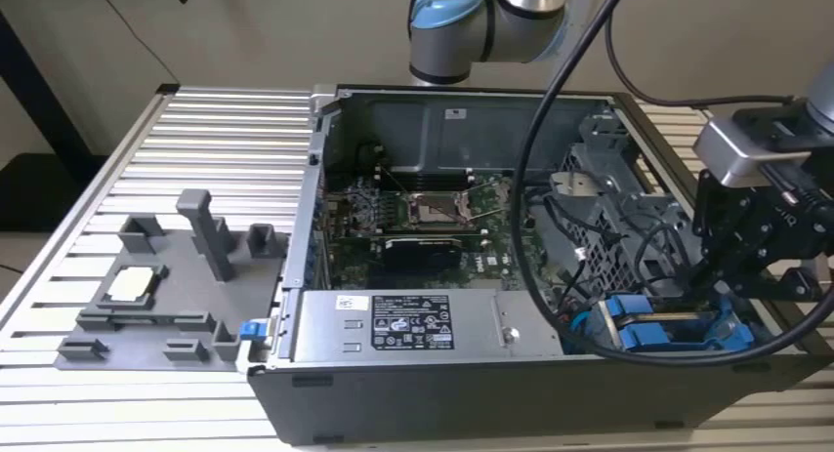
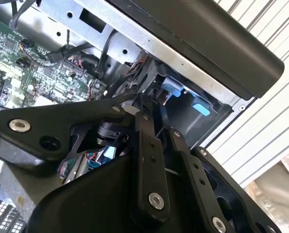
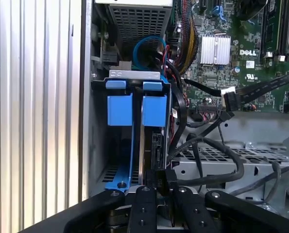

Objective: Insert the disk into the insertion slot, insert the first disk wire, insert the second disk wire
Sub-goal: 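Insert the first disk wire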

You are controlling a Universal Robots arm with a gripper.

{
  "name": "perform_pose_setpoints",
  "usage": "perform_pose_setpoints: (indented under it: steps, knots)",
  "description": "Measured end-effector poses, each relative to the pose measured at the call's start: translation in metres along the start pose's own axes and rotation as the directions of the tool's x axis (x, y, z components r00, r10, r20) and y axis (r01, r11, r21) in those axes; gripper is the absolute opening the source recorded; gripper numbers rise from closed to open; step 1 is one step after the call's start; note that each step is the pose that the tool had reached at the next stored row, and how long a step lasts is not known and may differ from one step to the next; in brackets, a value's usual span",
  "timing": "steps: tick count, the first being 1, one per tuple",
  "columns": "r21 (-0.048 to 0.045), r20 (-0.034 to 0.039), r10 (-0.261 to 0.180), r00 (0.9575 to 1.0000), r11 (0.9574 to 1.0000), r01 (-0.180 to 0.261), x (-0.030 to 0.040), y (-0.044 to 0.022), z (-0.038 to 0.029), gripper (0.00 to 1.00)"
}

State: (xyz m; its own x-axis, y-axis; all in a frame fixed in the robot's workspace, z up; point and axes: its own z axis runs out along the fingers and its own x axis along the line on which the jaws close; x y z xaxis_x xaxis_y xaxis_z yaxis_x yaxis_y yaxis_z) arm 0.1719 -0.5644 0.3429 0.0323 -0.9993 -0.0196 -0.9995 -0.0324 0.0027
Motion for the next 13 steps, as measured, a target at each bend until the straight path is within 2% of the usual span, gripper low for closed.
perform_pose_setpoints:
  steps: [9, 13]
  knots:
    - [0.0001, 0.001, 0.001, 1.0, 1.0, -0.001, 0.0, -0.0001, 0.0022, 0.19]
    - [0.0003, 0.0073, 0.001, 1.0, 1.0, -0.001, 0.0, -0.0003, 0.0032, 0.19]
